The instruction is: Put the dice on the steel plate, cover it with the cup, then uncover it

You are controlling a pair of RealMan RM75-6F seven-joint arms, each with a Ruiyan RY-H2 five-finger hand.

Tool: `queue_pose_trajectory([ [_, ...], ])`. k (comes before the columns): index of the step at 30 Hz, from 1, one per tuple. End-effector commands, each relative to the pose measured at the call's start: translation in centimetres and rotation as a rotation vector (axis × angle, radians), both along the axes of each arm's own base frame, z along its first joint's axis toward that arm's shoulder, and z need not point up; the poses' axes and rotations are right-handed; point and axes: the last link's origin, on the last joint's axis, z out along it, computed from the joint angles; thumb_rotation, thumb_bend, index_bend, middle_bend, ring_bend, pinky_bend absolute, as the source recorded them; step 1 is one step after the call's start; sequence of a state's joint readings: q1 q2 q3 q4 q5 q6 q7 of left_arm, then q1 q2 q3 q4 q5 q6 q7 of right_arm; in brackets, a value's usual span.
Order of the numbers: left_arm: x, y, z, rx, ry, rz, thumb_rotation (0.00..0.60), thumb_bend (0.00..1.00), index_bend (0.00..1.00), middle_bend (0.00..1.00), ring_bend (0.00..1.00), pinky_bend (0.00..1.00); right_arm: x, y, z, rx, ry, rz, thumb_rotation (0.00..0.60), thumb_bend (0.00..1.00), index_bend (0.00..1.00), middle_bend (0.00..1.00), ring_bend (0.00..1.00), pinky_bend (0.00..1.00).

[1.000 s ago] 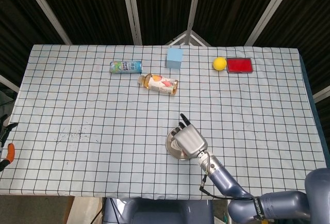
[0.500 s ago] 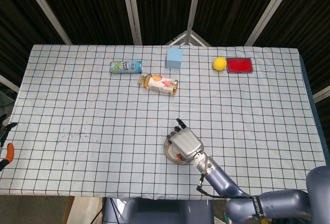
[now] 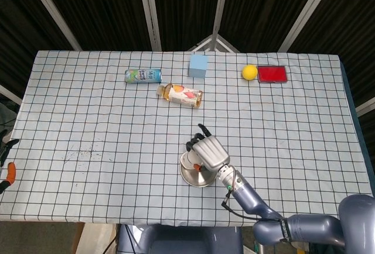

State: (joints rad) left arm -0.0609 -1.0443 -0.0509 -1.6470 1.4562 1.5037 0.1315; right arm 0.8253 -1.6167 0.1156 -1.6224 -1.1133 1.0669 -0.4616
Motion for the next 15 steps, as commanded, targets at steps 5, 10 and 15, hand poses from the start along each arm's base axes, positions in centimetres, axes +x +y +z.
queue_pose_trajectory([
  [5,-0.1,0.0,0.0,-0.001,0.003,0.005,0.600,0.84,0.18,0.00,0.00,0.00,-2.2,-1.3,-0.7,-0.091,0.023,0.016,0.600,0.46,0.66,0.54,0.27,0.00],
  [10,-0.1,0.1,-0.1,-0.002,0.006,0.008,0.600,0.84,0.18,0.00,0.00,0.00,-3.2,-1.7,-0.5,-0.119,0.061,0.023,0.600,0.46,0.67,0.55,0.27,0.00],
  [15,0.0,0.0,-0.2,-0.004,0.009,0.008,0.600,0.84,0.18,0.00,0.00,0.00,-3.7,-1.8,-0.1,-0.135,0.094,0.046,0.600,0.46,0.67,0.55,0.27,0.00],
])
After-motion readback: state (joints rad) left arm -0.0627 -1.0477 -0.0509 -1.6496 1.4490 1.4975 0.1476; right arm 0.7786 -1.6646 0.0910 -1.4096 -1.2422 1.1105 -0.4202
